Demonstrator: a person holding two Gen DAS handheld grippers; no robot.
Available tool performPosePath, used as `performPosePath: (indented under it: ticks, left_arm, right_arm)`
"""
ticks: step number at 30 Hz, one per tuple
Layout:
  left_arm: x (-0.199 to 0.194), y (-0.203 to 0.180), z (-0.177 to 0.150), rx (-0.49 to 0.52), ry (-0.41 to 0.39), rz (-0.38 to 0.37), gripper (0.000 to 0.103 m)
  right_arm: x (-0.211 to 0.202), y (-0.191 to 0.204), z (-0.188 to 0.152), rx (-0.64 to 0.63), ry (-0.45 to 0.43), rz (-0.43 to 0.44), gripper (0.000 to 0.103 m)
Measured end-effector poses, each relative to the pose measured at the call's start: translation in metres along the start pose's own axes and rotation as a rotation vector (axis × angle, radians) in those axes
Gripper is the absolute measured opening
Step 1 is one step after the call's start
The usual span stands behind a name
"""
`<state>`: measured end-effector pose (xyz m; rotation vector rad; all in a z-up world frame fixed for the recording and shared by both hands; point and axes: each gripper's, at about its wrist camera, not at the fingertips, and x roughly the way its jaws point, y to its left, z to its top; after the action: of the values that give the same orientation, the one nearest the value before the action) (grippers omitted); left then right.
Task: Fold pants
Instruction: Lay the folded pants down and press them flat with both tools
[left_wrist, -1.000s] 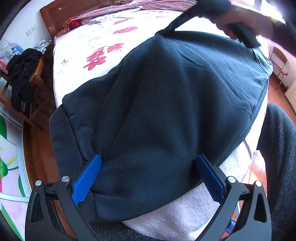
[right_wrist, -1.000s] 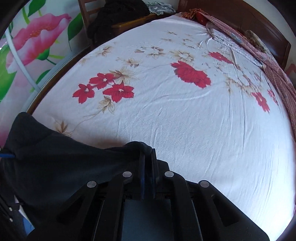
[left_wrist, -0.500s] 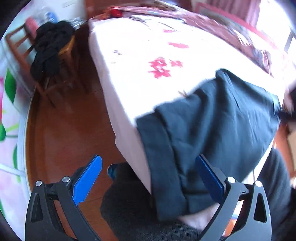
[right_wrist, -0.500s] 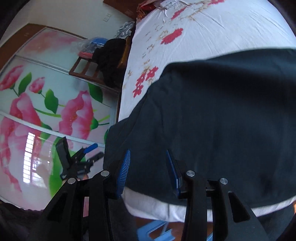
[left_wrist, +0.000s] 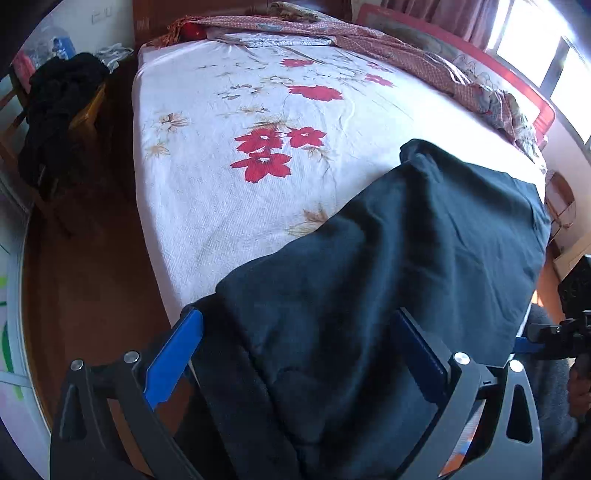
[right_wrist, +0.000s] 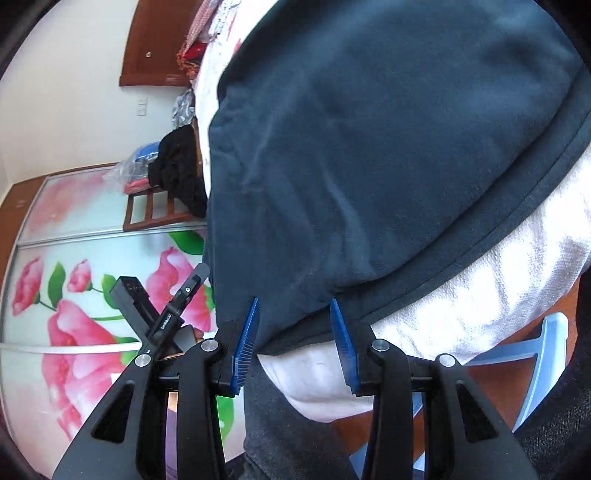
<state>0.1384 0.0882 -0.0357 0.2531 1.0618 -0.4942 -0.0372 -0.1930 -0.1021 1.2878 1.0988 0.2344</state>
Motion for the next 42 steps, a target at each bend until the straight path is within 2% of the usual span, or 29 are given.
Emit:
performPosePath:
  ticks: [1, 3, 4, 5, 9, 11, 12, 13, 14, 16, 17, 18, 19, 20, 21, 22, 24, 26, 28, 29, 30, 31, 32, 33, 34, 35, 37, 39, 42]
  left_arm:
    - [0.003, 0.005, 0.001, 0.009, 0.015, 0.034, 0.101]
    - [0.016, 0.021, 0.002, -0.037, 0.066, 0.000, 0.101]
    - [0.024, 0.032, 0.000, -0.094, 0.093, -0.041, 0.101]
    - [0.029, 0.039, -0.002, -0.137, 0.110, -0.072, 0.101]
    - [0.031, 0.037, -0.006, -0.128, 0.103, -0.067, 0.101]
    - [0.030, 0.037, -0.007, -0.132, 0.101, -0.070, 0.101]
    - [0.028, 0.036, -0.008, -0.132, 0.100, -0.068, 0.101]
    - [0.026, 0.036, -0.009, -0.134, 0.099, -0.056, 0.101]
    - [0.023, 0.035, -0.009, -0.137, 0.094, -0.027, 0.101]
    - [0.008, 0.035, -0.005, -0.148, 0.059, 0.078, 0.101]
    - [-0.003, 0.034, -0.004, -0.138, 0.023, 0.153, 0.101]
    - [-0.018, 0.031, -0.003, -0.114, -0.020, 0.213, 0.101]
    - [-0.034, 0.026, -0.001, -0.085, -0.072, 0.249, 0.101]
    - [-0.048, 0.020, 0.002, -0.067, -0.114, 0.252, 0.101]
    - [-0.058, 0.014, 0.005, -0.053, -0.144, 0.229, 0.101]
    - [-0.065, 0.006, 0.009, -0.035, -0.161, 0.180, 0.101]
    - [-0.067, -0.013, 0.018, 0.007, -0.178, 0.119, 0.101]
    - [-0.054, -0.040, 0.028, 0.079, -0.179, 0.058, 0.101]
    - [-0.035, -0.066, 0.033, 0.149, -0.188, 0.029, 0.101]
    - [-0.022, -0.075, 0.035, 0.175, -0.174, 0.036, 0.101]
    - [-0.008, -0.079, 0.034, 0.188, -0.147, 0.075, 0.101]
    - [0.009, -0.074, 0.031, 0.179, -0.110, 0.141, 0.101]
    - [0.024, -0.061, 0.025, 0.146, -0.064, 0.194, 0.100]
    - [0.033, -0.040, 0.018, 0.076, -0.035, 0.187, 0.100]
    - [0.030, -0.030, 0.012, 0.072, -0.080, 0.169, 0.098]
    - [0.028, -0.028, 0.008, 0.100, -0.089, 0.213, 0.098]
    - [0.026, -0.025, 0.004, 0.092, -0.101, 0.205, 0.098]
    - [0.026, -0.020, 0.007, 0.061, -0.089, 0.198, 0.098]
    - [0.024, -0.023, 0.007, 0.082, -0.076, 0.243, 0.098]
  right_arm:
    - [0.004, -0.003, 0.001, 0.021, -0.008, 0.006, 0.039]
    - [0.013, 0.000, 0.004, 0.002, -0.023, 0.030, 0.039]
    - [0.016, 0.006, 0.005, -0.035, -0.028, -0.005, 0.029]
    - [0.018, 0.012, 0.003, -0.084, -0.022, -0.043, 0.011]
    - [0.016, 0.046, -0.011, -0.281, 0.042, -0.109, 0.007]
    - [0.022, 0.052, -0.016, -0.315, 0.082, -0.155, 0.007]
    - [0.025, 0.047, -0.012, -0.304, 0.078, -0.183, 0.007]
    - [0.026, 0.037, -0.007, -0.262, 0.051, -0.171, 0.007]
    - [0.028, 0.026, -0.004, -0.227, 0.029, -0.114, 0.007]
    - [0.036, 0.021, 0.002, -0.177, 0.047, -0.085, 0.007]
    - [0.034, 0.021, 0.002, -0.146, 0.064, -0.065, 0.009]
    - [0.032, 0.023, -0.001, -0.126, 0.095, -0.060, 0.016]
    - [0.028, 0.028, -0.006, -0.128, 0.133, -0.054, 0.032]
    - [0.022, 0.036, -0.011, -0.155, 0.159, -0.052, 0.040]
    - [0.016, 0.046, -0.017, -0.208, 0.171, -0.048, 0.042]
    - [0.008, 0.054, -0.018, -0.249, 0.163, -0.052, 0.042]
    - [-0.012, 0.060, -0.009, -0.249, 0.085, -0.024, 0.042]
    - [-0.023, 0.061, 0.004, -0.256, -0.022, 0.008, 0.042]
    - [-0.022, 0.054, 0.022, -0.232, -0.116, -0.002, 0.042]
    - [-0.020, 0.042, 0.032, -0.190, -0.143, -0.013, 0.042]
    - [-0.018, 0.028, 0.040, -0.141, -0.175, -0.068, 0.042]
    - [-0.016, 0.015, 0.046, -0.097, -0.185, -0.070, 0.036]
    - [-0.017, 0.004, 0.048, -0.081, -0.188, -0.044, 0.015]
    - [-0.017, -0.003, 0.047, -0.075, -0.183, -0.079, 0.000]
    - [-0.018, -0.007, 0.044, -0.074, -0.188, -0.045, 0.000]
    - [-0.019, -0.008, 0.042, -0.073, -0.188, -0.040, 0.000]
    - [-0.018, -0.006, 0.041, -0.069, -0.185, -0.045, 0.000]
    - [-0.015, -0.002, 0.041, -0.070, -0.181, -0.052, 0.000]
    - [-0.015, -0.001, 0.045, -0.074, -0.179, -0.041, 0.000]
